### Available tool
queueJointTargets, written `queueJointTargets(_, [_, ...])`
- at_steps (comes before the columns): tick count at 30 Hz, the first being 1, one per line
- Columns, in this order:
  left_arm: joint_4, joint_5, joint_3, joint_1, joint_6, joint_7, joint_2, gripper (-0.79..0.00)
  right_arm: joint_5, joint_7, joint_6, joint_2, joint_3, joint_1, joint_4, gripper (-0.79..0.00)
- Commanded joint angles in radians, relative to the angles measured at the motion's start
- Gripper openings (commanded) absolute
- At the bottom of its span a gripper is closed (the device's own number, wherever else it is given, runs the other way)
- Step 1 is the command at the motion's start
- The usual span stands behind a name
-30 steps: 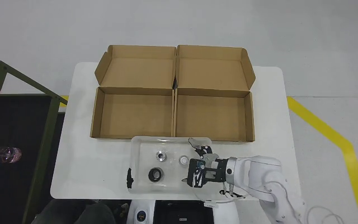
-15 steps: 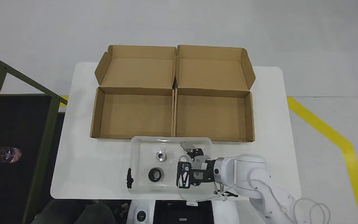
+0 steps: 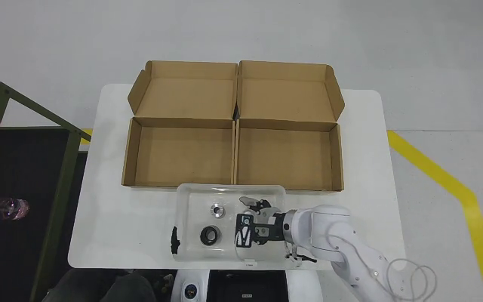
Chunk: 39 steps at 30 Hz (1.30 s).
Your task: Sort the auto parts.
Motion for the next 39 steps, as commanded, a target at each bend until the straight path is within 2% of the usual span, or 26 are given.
queueJointTargets(1, [0.000,0.000,0.000,0.000,0.000,0.000,0.000,0.000,-0.001,0.006,0.004,0.001,-0.004,0.004,0.007,-0.434])
queueJointTargets(4, [0.000,0.000,0.000,0.000,0.000,0.000,0.000,0.000,-0.005,0.009,0.012,0.002,-0.010,0.009,0.015,-0.465])
queueJointTargets(7, [0.000,0.000,0.000,0.000,0.000,0.000,0.000,0.000,-0.009,0.007,0.021,0.003,-0.013,0.014,0.022,-0.536])
queueJointTargets(9, [0.000,0.000,0.000,0.000,0.000,0.000,0.000,0.000,-0.008,0.002,0.025,0.003,-0.014,0.018,0.026,-0.616])
queueJointTargets(12, [0.000,0.000,0.000,0.000,0.000,0.000,0.000,0.000,-0.003,-0.012,0.029,0.005,-0.013,0.022,0.029,-0.785])
queueJointTargets(25, [0.000,0.000,0.000,0.000,0.000,0.000,0.000,0.000,0.097,-0.130,-0.010,0.020,0.040,0.010,0.006,-0.785])
queueJointTargets(39, [0.000,0.000,0.000,0.000,0.000,0.000,0.000,0.000,0.176,-0.216,-0.045,0.045,0.155,0.005,-0.065,-0.785])
